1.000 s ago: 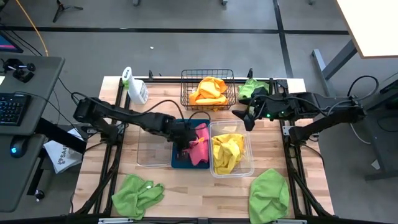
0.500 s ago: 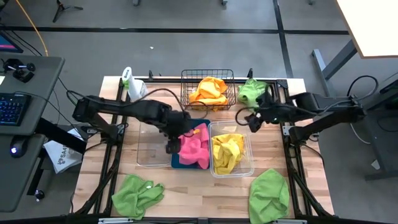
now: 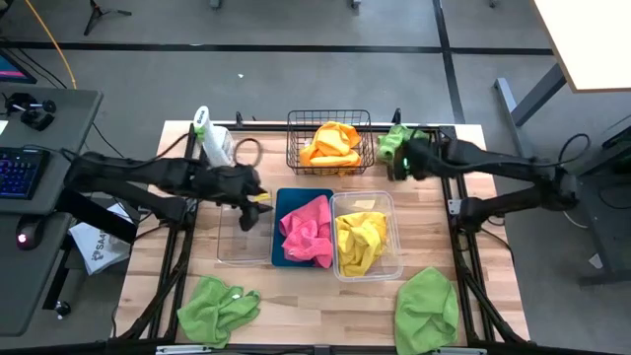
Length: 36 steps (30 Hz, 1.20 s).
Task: Sort microfiber towel by color & place in baskets
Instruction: Put the right green microfiber cloth into the left transparent bin
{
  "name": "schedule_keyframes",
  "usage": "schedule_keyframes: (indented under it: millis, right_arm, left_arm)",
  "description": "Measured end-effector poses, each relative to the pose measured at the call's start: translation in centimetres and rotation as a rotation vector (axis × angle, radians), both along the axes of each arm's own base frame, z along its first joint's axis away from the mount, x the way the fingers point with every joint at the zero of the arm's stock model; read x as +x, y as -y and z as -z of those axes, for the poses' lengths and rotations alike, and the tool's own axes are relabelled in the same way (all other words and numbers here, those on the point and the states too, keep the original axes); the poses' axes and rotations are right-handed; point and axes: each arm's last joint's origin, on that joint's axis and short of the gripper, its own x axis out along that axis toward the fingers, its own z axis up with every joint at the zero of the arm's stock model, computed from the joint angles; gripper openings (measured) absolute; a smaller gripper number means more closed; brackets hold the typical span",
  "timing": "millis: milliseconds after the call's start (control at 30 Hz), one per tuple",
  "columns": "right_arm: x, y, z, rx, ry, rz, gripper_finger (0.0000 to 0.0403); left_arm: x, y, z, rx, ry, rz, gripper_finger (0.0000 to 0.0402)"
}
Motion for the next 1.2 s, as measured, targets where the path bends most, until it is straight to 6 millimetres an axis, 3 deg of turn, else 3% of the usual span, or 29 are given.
schedule_keyframes:
  millis: [200, 400, 733, 800, 867, 1033, 1200]
  right_arm:
    - [-2.3, 7.0, 3.2, 0.057, 0.228, 0.268, 0.0298]
    - [-4.7, 11.4, 7.2, 0.139, 0.424, 0.474, 0.0298]
    - [-2.6, 16.0, 12.7, 0.257, 0.368, 0.465, 0.0296]
    - [-1.9, 16.3, 12.7, 0.253, 0.313, 0.432, 0.0279]
    - [-1.4, 16.7, 12.9, 0.246, 0.27, 0.363, 0.0237]
    - [-1.2, 16.1, 11.7, 0.242, 0.166, 0.245, 0.0035]
    - [-0.4, 14.2, 5.7, 0.102, 0.236, 0.144, 0.0017]
  left_arm:
    - [-1.2, -1.0, -1.1, 0.105, 0.24, -0.311, 0.0225]
    - [-0.3, -1.5, -1.9, 0.178, 0.334, -0.382, 0.0225]
    - [0.0, -4.4, -1.9, 0.167, 0.35, -0.486, 0.0225]
    - [-0.1, -4.9, -2.1, 0.169, 0.35, -0.501, 0.0225]
    - [-0.1, -5.3, -2.6, 0.176, 0.353, -0.486, 0.0225]
    - [-0.9, -5.6, -6.2, 0.251, 0.414, -0.377, 0.0225]
    - [-3.4, -5.1, -10.8, 0.396, 0.484, -0.291, 0.0225]
